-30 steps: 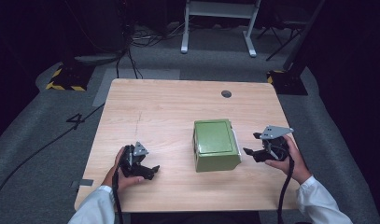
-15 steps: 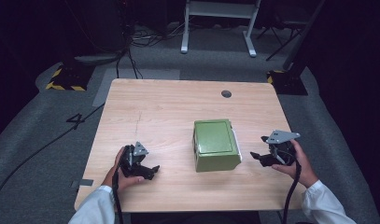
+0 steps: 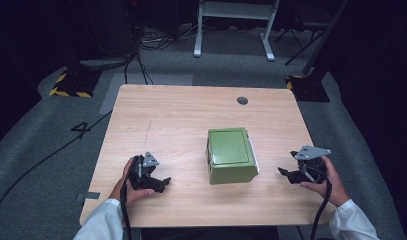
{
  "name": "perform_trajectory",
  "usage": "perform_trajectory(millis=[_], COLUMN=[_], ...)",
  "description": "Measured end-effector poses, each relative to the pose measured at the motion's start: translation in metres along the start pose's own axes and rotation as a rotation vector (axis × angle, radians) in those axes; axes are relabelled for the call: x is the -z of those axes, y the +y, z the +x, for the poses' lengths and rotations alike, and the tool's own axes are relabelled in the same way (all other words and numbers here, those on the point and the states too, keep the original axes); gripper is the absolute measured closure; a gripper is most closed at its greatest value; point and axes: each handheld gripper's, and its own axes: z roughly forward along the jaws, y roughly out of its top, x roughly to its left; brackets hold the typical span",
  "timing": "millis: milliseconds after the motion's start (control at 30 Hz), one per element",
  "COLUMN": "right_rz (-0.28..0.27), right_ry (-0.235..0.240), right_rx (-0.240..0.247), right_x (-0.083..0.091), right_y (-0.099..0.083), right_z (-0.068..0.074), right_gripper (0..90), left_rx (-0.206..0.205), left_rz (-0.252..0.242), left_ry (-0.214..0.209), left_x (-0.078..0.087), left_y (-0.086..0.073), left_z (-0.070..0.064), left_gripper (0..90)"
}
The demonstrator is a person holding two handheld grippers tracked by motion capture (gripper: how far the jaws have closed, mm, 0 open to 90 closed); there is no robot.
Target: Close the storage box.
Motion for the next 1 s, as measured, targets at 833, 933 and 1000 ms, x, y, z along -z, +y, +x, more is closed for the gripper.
perform_trajectory(millis=[833, 933, 1000], right_rz=[0.04, 0.032, 0.025], right_ry=[-0.038, -0.028, -0.023], right_rx=[-0.163, -0.19, -0.208], right_x=[0.003, 0.004, 0.004], right_y=[-0.076, -0.083, -0.087], right_z=[-0.021, -0.021, -0.021], right_gripper=[20.8, 20.6, 20.1], left_rx=[0.0, 0.0, 0.0], left_rz=[0.0, 0.0, 0.0], left_ry=[0.0, 0.0, 0.0], left_x=[0.0, 0.0, 0.0], left_y=[0.0, 0.0, 0.0], left_z=[0.0, 0.0, 0.0], left_gripper=[0.4, 0.4, 0.4])
